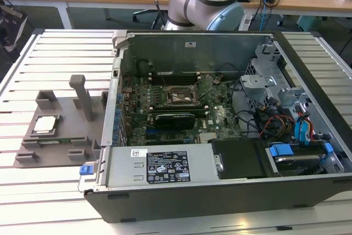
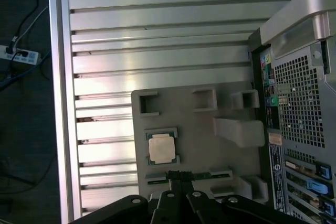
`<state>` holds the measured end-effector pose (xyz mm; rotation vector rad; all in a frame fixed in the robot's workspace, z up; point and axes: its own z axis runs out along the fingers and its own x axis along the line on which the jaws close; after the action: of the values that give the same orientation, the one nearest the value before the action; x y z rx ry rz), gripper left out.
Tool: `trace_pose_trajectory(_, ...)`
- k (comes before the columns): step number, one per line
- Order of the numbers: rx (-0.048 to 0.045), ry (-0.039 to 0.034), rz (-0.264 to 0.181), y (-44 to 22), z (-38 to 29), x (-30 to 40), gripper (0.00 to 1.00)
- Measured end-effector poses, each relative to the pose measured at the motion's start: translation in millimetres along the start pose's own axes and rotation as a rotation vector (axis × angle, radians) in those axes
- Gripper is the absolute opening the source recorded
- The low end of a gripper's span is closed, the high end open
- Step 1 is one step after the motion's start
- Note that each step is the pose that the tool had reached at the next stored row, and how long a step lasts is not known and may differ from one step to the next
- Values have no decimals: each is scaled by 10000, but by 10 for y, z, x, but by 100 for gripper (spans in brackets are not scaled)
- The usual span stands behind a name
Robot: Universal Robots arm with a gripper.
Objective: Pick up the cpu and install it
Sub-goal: 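Reach for the cpu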
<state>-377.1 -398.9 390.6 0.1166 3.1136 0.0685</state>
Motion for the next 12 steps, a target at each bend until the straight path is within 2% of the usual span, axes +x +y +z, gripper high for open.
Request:
trace_pose_trajectory(8, 0, 0, 0, -12, -2, 164, 11)
trace_pose_trajectory(12, -1, 0, -2, -14, -2, 178, 11)
